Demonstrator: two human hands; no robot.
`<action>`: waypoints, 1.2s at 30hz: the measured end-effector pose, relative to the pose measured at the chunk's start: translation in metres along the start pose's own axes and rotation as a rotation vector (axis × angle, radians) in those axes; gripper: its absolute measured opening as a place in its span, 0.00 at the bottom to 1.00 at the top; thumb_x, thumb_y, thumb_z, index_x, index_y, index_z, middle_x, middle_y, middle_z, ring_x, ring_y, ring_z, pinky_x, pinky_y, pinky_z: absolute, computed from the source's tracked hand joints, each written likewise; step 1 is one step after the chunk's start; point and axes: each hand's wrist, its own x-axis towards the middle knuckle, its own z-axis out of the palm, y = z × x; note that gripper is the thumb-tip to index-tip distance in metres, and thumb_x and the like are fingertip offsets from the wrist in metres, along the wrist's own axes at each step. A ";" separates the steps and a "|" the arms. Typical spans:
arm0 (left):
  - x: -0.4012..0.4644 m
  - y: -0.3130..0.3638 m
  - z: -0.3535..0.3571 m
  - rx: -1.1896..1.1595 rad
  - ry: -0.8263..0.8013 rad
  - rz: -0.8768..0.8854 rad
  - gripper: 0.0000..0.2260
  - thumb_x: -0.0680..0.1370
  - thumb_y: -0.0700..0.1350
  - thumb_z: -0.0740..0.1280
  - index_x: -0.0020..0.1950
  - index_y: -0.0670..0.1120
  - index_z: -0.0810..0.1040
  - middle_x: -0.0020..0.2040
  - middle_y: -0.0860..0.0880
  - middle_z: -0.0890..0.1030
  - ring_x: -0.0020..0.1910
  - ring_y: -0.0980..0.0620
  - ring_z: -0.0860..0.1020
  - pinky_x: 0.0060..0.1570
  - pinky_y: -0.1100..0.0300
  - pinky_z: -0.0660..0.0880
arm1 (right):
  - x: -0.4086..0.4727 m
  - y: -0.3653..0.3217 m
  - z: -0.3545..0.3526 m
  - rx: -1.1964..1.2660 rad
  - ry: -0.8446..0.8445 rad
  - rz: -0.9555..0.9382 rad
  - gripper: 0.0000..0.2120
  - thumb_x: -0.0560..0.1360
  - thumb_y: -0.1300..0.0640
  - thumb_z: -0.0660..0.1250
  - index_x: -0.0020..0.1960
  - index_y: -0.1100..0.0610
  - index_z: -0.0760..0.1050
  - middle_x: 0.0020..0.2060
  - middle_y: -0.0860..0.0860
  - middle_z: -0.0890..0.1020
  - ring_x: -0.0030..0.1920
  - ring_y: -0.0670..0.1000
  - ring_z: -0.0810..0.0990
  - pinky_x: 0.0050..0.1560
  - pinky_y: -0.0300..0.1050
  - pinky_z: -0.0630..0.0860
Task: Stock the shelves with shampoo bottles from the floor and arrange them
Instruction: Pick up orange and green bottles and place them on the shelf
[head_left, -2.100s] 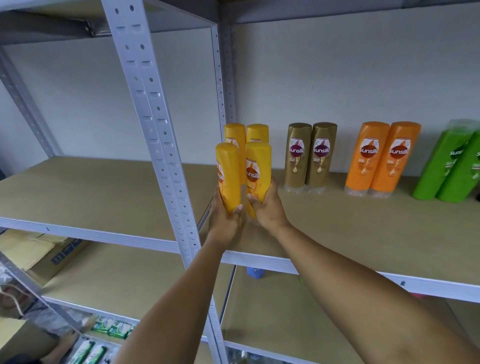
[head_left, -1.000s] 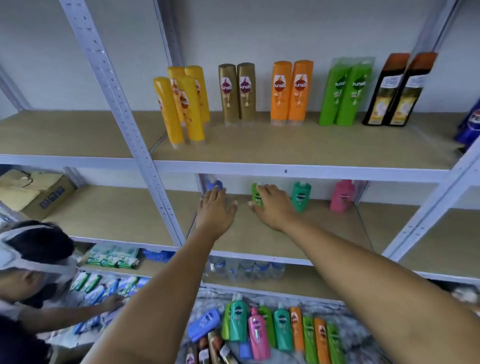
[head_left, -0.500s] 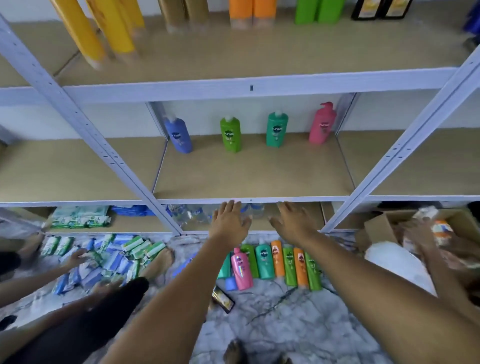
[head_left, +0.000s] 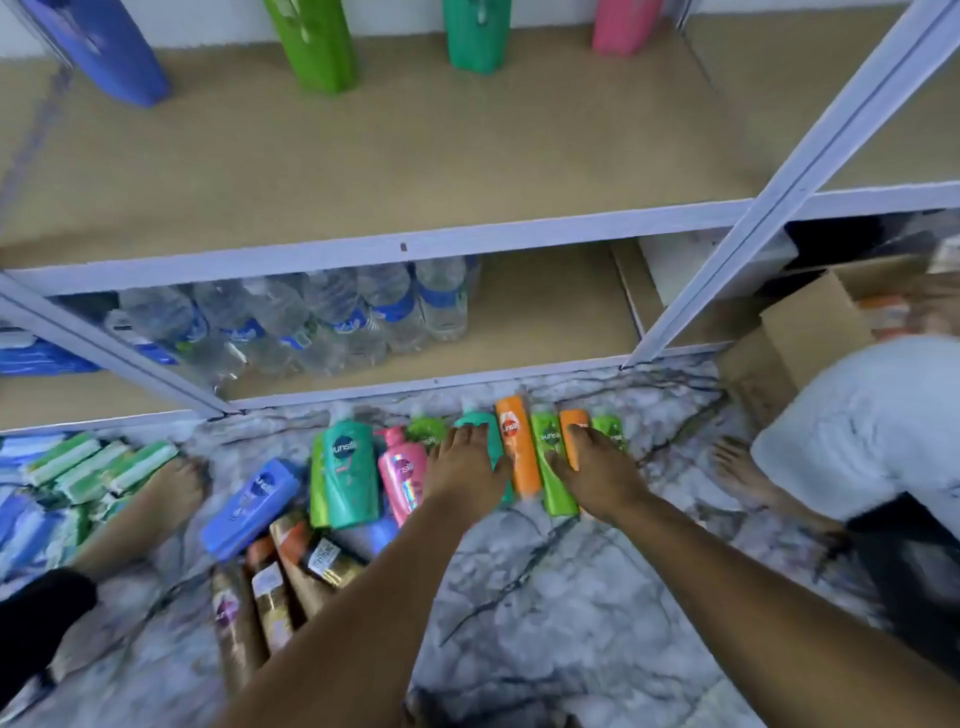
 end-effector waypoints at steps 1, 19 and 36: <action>0.013 -0.002 0.021 -0.006 -0.010 0.002 0.27 0.79 0.57 0.57 0.74 0.45 0.62 0.73 0.44 0.65 0.72 0.43 0.62 0.70 0.51 0.60 | 0.010 0.011 0.020 0.012 -0.001 0.012 0.28 0.78 0.41 0.58 0.72 0.56 0.62 0.67 0.59 0.70 0.66 0.60 0.70 0.60 0.50 0.70; 0.148 -0.009 0.206 -0.340 -0.106 -0.159 0.25 0.78 0.44 0.62 0.73 0.38 0.60 0.65 0.36 0.72 0.64 0.37 0.72 0.60 0.51 0.69 | 0.139 0.089 0.182 0.279 -0.017 0.110 0.27 0.76 0.46 0.65 0.67 0.63 0.66 0.62 0.62 0.73 0.61 0.62 0.73 0.57 0.51 0.71; 0.198 -0.002 0.242 -0.530 -0.032 -0.335 0.40 0.70 0.46 0.75 0.72 0.38 0.55 0.68 0.37 0.66 0.67 0.39 0.67 0.67 0.47 0.67 | 0.167 0.126 0.222 0.482 0.050 0.283 0.35 0.63 0.47 0.78 0.61 0.62 0.67 0.56 0.59 0.76 0.54 0.60 0.77 0.44 0.42 0.68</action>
